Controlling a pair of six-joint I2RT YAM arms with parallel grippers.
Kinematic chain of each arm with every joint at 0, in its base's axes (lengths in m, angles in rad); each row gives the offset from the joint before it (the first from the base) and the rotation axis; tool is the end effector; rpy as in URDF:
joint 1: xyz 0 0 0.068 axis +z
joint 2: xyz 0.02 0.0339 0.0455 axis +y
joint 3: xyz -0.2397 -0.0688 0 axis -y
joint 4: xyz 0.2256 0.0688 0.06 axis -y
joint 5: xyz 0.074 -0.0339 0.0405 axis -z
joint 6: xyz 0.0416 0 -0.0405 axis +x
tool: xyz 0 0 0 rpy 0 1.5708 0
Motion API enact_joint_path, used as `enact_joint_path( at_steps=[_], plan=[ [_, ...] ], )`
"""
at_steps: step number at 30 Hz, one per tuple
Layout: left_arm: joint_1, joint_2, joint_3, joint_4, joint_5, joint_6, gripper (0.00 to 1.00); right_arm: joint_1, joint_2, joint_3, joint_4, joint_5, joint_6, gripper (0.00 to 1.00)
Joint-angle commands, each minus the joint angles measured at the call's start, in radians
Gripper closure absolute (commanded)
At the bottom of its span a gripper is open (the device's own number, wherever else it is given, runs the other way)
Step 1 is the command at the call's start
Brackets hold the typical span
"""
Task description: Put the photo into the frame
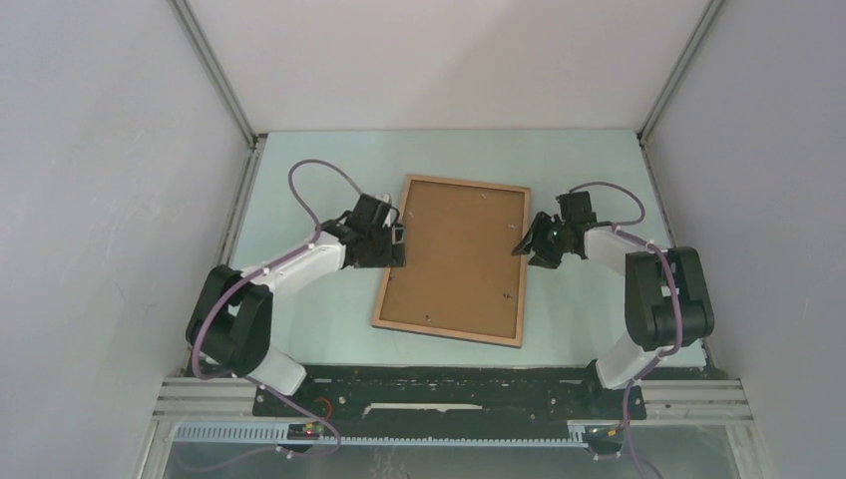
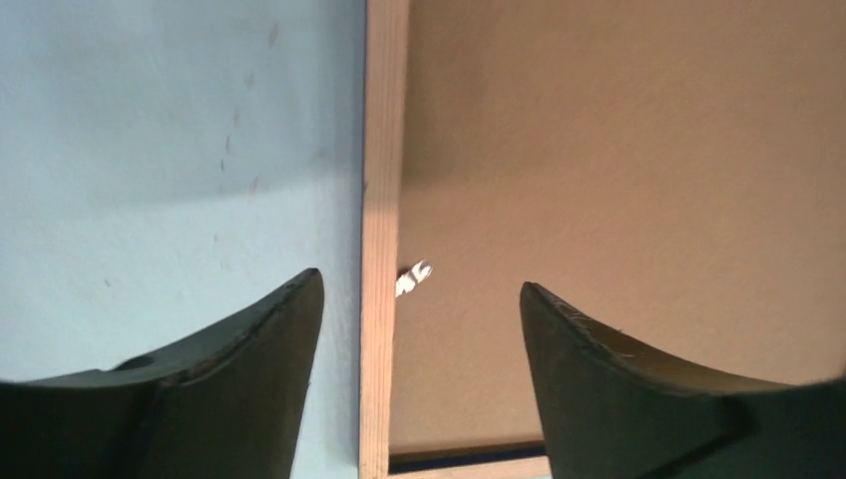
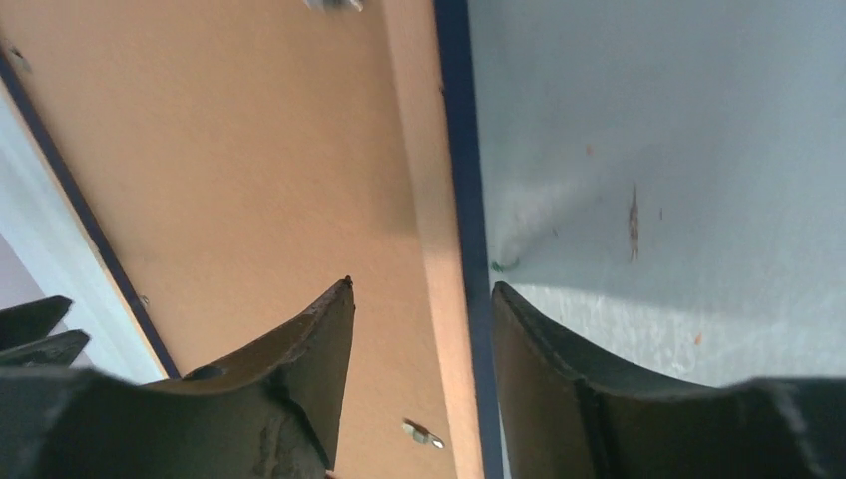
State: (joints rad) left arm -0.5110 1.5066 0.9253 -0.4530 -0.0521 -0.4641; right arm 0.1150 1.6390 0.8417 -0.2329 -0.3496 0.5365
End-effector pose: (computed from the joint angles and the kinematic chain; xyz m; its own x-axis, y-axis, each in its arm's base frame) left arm 0.2498 -0.1376 0.1797 -0.8786 -0.0199 -0.4771 0.0804 0.9787 -0.1888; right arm 0.2915 0.0480 0.1362 -0.8767 0.3821 -0.2922 0.1922 0.8351 0.5155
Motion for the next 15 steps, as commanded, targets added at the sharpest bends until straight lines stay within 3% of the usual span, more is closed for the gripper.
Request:
enact_joint_path(
  at_steps=[1, 3, 8, 15],
  plan=[
    [0.007, 0.063, 0.188, 0.025, -0.080, -0.005, 0.18, -0.013, 0.017, 0.105, 0.026, 0.066, 0.027, 0.37],
    [0.012, 0.154, 0.288, 0.010, -0.119, -0.024, 0.11, -0.024, 0.056, 0.168, -0.027, 0.110, 0.008, 0.34],
    [0.013, 0.387, 0.525, -0.047, -0.243, -0.042, 0.10, -0.047, 0.148, 0.273, -0.083, 0.152, -0.052, 0.33],
    [0.017, 0.571, 0.743, -0.104, -0.311, -0.033, 0.13, -0.046, 0.196, 0.287, -0.066, 0.145, -0.106, 0.44]
  ],
)
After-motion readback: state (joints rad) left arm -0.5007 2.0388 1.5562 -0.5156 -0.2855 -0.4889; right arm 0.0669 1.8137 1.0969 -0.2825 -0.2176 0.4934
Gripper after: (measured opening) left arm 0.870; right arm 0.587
